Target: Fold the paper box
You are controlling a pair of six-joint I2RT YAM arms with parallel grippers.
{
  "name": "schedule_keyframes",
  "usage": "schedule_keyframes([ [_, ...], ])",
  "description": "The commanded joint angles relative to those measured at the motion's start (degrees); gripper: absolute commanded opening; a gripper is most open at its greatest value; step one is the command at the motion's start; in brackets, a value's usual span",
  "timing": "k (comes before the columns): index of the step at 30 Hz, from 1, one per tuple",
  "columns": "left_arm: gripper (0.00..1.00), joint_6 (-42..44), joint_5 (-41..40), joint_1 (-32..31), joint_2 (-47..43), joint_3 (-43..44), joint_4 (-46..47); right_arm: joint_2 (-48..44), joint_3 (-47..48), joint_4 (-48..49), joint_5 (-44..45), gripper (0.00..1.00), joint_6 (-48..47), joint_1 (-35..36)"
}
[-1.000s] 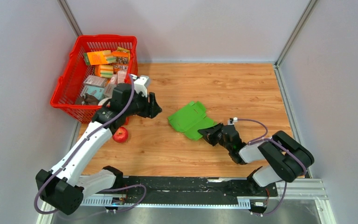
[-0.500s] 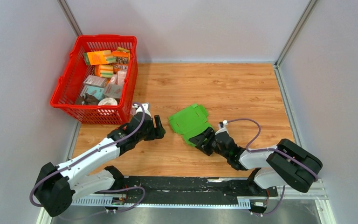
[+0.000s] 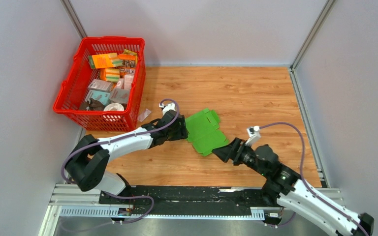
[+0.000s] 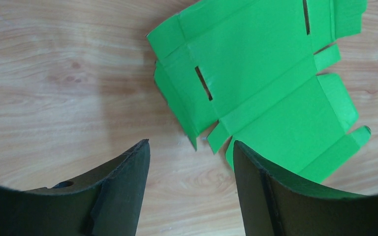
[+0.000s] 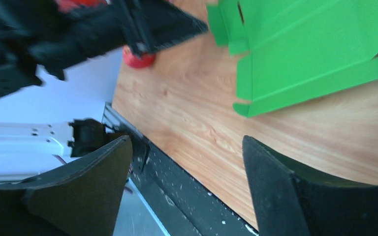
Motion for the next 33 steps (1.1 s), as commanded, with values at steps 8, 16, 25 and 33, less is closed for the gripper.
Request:
schedule_keyframes([
  [8,0.34,2.08,-0.83,-1.06,8.73,4.62,4.83,-16.89,7.29,-27.67,15.34,0.91,-7.21,-0.41],
  [16,0.0,11.04,-0.22,-1.06,9.26,6.38,-0.35,11.56,21.16,-25.48,13.06,0.94,-22.06,-1.29],
  [25,0.0,33.27,11.73,-0.97,10.04,12.35,-10.26,45.84,38.13,-17.48,-6.81,0.86,-35.32,-14.12],
  [33,0.0,42.16,17.89,-0.97,11.28,14.64,-13.18,57.99,40.51,-6.5,-39.2,0.71,-41.32,-29.82],
])
